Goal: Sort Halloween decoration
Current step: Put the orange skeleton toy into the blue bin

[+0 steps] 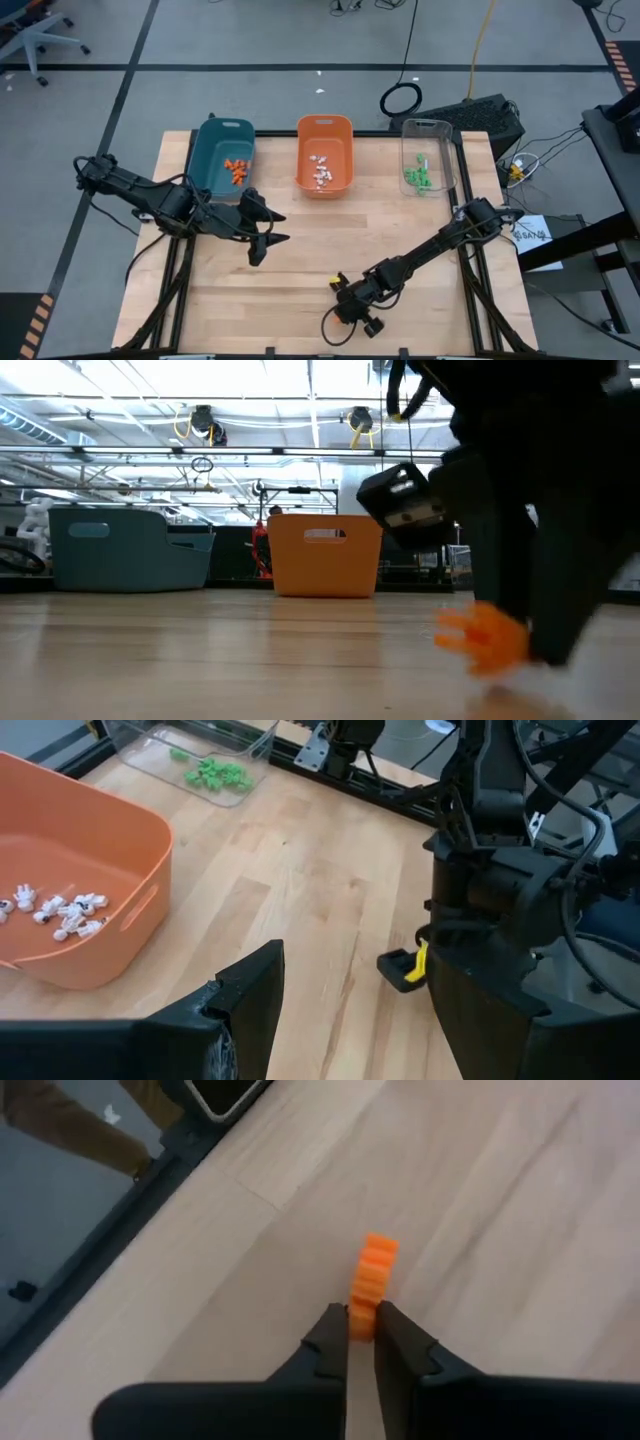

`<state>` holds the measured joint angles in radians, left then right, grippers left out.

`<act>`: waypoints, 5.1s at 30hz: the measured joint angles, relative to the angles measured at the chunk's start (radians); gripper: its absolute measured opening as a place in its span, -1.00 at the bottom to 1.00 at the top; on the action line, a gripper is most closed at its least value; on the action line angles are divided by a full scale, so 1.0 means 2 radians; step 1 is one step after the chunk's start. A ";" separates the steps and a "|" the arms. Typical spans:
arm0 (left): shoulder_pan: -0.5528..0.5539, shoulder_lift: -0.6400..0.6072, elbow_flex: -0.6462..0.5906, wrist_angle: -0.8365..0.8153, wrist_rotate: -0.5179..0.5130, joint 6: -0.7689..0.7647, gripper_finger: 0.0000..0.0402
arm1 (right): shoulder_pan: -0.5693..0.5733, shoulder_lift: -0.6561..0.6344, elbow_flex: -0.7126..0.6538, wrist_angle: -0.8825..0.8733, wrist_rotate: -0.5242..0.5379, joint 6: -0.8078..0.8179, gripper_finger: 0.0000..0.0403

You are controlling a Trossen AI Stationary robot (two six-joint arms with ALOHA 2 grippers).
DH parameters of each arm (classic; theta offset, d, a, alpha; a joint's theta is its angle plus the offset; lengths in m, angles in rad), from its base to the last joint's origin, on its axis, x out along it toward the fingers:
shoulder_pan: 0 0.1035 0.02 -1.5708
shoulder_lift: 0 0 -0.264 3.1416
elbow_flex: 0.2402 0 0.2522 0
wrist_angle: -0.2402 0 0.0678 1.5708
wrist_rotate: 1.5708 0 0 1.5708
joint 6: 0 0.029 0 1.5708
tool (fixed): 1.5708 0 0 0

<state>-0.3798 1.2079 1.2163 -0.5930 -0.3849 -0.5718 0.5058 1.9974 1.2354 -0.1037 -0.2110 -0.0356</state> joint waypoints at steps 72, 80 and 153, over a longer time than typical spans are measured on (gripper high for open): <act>0.017 -0.064 0.000 0.236 -0.040 0.160 0.21 | -0.175 -0.253 0.082 0.156 0.181 0.072 -1.00; 0.037 -0.063 0.000 0.238 -0.033 0.145 0.21 | -0.180 -0.253 0.082 0.155 0.172 0.071 -1.00; 0.119 -0.012 0.000 0.303 0.168 0.171 -0.95 | -0.186 -0.253 0.082 0.157 0.170 0.064 -0.98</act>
<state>-0.1417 1.1847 1.2170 0.0135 -0.0484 -0.2292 0.1340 1.4921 1.3986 0.2104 0.1299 0.0924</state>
